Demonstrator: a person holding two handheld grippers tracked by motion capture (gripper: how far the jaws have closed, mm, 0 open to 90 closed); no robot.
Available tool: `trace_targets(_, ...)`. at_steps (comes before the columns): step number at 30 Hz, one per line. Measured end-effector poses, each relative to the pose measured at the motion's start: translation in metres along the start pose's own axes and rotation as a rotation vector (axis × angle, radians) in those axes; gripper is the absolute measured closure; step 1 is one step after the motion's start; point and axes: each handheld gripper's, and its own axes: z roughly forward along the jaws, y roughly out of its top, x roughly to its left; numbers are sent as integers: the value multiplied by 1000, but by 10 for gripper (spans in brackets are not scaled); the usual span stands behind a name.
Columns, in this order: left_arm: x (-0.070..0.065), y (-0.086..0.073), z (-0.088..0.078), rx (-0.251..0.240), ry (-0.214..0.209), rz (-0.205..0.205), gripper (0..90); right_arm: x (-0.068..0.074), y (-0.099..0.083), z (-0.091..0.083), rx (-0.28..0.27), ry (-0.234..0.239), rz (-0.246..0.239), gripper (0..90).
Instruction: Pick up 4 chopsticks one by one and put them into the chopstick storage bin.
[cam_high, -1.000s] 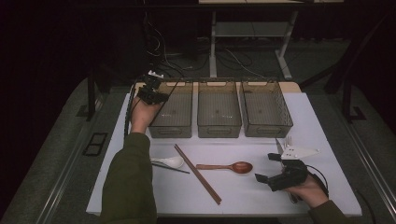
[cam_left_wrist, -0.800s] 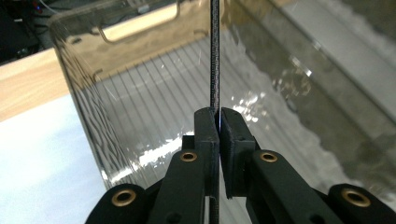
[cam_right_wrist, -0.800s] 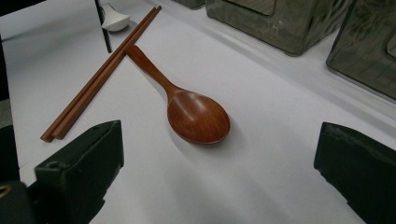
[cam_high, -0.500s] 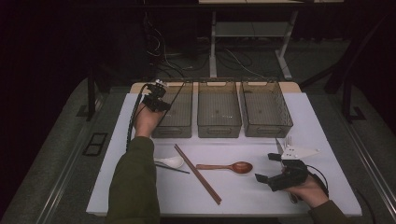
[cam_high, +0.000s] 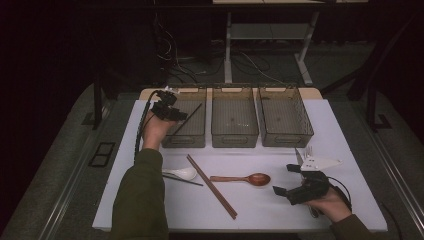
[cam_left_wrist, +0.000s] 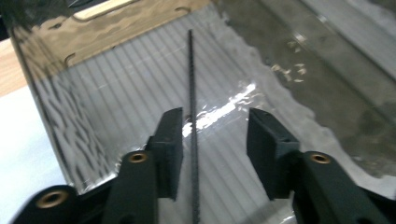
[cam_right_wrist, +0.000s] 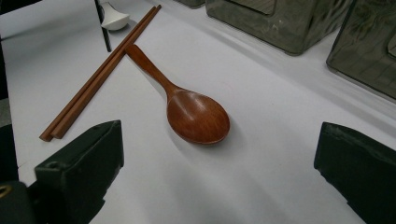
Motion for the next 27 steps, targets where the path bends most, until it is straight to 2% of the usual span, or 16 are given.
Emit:
trace_targets(5,-6,-1,-7,-13,-33,25,446,0,0,0,1,-1,1,13)
trace_targets(10,-13,-6,-20,-49,-69,24,393,0,0,0,3,0,-1,13)
trace_targets(21,-33,-27,-47,-79,-82,102,291,0,0,1,4,-2,-1,13)
trace_targets(27,-47,-41,-60,-85,-104,124,249,0,0,1,5,-5,-1,13)
